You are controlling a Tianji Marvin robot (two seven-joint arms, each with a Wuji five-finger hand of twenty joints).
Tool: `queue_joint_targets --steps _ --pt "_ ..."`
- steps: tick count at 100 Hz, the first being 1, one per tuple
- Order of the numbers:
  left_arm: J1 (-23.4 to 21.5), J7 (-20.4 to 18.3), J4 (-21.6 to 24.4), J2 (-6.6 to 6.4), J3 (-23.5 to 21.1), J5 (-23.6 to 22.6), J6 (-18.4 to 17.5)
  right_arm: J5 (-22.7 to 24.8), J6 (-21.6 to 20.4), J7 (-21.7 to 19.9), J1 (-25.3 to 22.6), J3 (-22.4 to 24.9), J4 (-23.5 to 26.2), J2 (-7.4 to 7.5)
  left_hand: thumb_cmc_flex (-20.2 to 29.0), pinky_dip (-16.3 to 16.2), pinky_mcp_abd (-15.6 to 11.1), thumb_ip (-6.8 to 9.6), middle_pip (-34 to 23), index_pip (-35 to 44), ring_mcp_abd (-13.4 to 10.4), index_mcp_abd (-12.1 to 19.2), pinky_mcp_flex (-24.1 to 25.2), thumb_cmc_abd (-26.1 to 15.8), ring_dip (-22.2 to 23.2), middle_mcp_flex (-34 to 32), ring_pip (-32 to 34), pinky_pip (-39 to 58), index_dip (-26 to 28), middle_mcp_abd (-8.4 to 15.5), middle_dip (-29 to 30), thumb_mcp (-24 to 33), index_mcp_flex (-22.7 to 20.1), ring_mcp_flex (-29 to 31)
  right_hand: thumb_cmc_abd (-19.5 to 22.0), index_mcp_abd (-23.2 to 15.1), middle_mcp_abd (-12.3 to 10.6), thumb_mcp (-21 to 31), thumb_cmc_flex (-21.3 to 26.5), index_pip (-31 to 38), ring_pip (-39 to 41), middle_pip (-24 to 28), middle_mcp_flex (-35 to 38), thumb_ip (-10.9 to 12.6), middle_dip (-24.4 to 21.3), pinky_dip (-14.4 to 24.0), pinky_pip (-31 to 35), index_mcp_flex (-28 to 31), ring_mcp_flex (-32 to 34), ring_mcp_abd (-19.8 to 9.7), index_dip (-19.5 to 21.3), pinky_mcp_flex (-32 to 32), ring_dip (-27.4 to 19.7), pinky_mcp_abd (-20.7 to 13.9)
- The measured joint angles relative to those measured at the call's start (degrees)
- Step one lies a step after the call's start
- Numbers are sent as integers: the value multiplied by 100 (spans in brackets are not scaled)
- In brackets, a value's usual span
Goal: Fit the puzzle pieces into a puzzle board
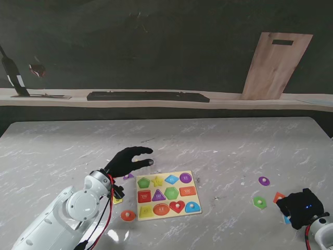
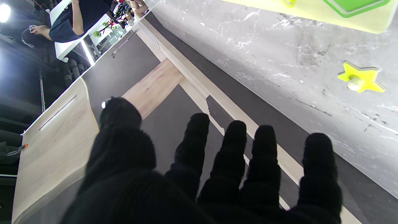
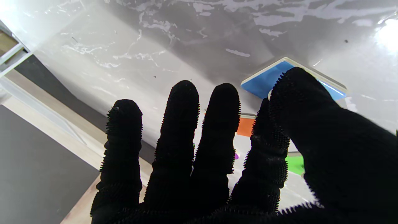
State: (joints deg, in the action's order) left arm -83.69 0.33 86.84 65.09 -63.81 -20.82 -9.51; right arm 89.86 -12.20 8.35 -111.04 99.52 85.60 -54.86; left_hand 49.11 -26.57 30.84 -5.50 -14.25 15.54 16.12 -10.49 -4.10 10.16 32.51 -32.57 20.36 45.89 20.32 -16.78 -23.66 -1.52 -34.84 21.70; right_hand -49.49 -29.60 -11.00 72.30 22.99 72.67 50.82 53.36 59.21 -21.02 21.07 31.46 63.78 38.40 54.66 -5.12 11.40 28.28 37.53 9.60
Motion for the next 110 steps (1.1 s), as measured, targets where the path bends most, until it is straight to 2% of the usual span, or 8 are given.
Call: queue_joint_targets --steps 14,26,39,52,64,79,90,110 --pt "-3 4 1 0 -3 0 0 -186 20 -84 -6 14 16 -29 0 0 0 0 0 0 0 0 0 0 0 0 0 0 0 0 0 0 0 0 -59 338 10 11 67 -19 -3 -140 267 12 -80 0 4 221 245 0 -203 124 0 0" --pt "-5 4 4 0 -4 0 0 -324 -46 -154 -37 72 61 -69 0 0 0 0 0 0 0 0 0 -2 0 0 0 0 0 0 0 0 0 0 -60 554 133 -64 70 -102 -3 -209 370 14 -150 -1 10 360 352 18 -337 187 0 1" --pt "-7 4 7 0 -7 5 -2 -689 -288 -268 -101 157 180 -139 0 0 0 0 0 0 0 0 0 -2 0 0 0 0 0 0 0 0 0 0 -41 684 219 -147 70 -305 -3 -221 370 -7 -162 -1 49 533 352 81 -508 211 0 4" --pt "-20 1 16 0 -24 9 -9 -975 -517 -386 -121 173 393 -209 0 0 0 0 0 0 0 0 0 -2 0 0 0 0 0 0 0 0 0 0 66 763 286 -172 70 -389 -3 -221 370 -8 -162 -2 70 538 352 147 -525 246 4 52" --pt "-59 15 31 1 -78 11 -38 -1371 -605 -636 -27 60 588 -241 0 0 0 0 0 0 0 0 0 -2 0 0 0 0 0 0 0 0 0 0 241 998 431 -243 70 -400 69 -220 370 -28 -162 -2 124 539 352 273 -528 248 28 143" --pt "-126 55 59 2 -160 11 -105 -1700 -584 -719 322 -408 643 -242 0 0 0 0 0 0 0 0 0 -2 0 0 0 1 0 0 0 0 0 0 383 1322 644 -329 147 -416 210 -140 370 -29 -162 -2 249 591 352 441 -528 254 85 220" --pt "-179 109 80 5 -222 11 -166 -2123 -392 -831 717 -955 633 -243 0 0 0 0 0 0 1 0 0 -2 0 0 0 1 0 0 0 0 0 0 451 1549 748 -403 305 -459 342 -71 370 -30 -162 -2 346 593 353 523 -524 264 145 293" --pt "-285 261 122 14 -340 -40 -263 -2574 -126 -992 1664 -2102 449 -248 0 0 0 0 0 0 1 0 0 -2 0 0 0 1 0 0 0 0 0 0 471 1622 838 -458 357 -461 491 19 370 -30 -118 -2 477 594 354 595 -502 266 180 364"
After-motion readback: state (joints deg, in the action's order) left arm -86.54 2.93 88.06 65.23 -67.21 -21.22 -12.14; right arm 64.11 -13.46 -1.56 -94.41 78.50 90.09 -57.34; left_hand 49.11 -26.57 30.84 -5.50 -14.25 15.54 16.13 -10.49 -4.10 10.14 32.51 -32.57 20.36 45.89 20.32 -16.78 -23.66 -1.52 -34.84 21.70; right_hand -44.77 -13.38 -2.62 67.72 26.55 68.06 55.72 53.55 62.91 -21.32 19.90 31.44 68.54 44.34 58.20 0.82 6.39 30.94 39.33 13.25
